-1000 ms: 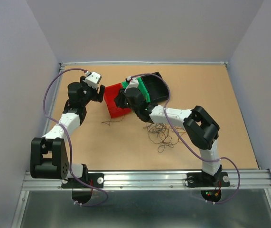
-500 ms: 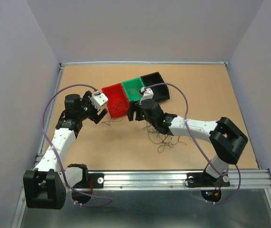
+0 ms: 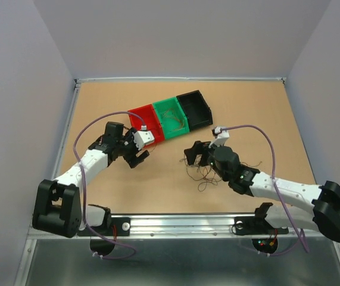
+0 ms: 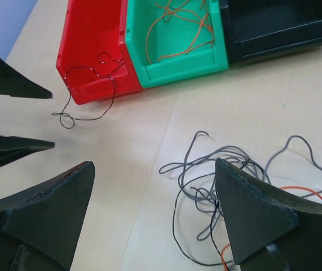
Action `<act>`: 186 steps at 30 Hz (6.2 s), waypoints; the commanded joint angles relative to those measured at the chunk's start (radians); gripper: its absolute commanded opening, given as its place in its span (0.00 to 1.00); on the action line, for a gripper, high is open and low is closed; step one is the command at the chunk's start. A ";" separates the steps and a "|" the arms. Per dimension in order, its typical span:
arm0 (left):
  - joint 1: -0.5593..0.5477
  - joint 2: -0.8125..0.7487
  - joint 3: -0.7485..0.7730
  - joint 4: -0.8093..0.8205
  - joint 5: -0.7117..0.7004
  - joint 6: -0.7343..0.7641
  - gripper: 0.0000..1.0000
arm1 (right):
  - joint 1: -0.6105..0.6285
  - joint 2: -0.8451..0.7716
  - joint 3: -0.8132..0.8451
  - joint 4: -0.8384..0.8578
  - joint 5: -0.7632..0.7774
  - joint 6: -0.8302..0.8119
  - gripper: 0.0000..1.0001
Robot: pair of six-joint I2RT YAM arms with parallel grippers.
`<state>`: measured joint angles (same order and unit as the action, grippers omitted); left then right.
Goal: Untangle the cables
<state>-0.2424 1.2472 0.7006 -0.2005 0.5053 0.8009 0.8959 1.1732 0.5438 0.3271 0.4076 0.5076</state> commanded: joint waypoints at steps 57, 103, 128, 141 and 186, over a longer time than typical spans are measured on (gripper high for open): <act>-0.141 0.577 0.706 -0.171 -0.407 -0.332 0.49 | -0.002 -0.483 -0.292 -0.043 0.036 0.062 0.88; 0.091 0.854 1.162 -0.264 -0.006 -0.413 0.63 | 0.000 -0.509 -0.275 -0.091 0.013 0.065 0.88; 0.143 0.828 1.110 -0.243 0.076 -0.436 0.58 | 0.000 -0.534 -0.292 -0.099 0.007 0.072 0.86; 0.190 0.798 1.059 -0.229 0.145 -0.436 0.44 | 0.000 -0.543 -0.297 -0.100 0.002 0.075 0.86; 0.204 0.807 1.024 -0.186 0.105 -0.444 0.22 | 0.000 -0.606 -0.308 -0.134 -0.012 0.075 0.84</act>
<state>-0.0437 2.0911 1.7290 -0.3927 0.6155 0.3515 0.8959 0.5812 0.2596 0.1837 0.3996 0.5774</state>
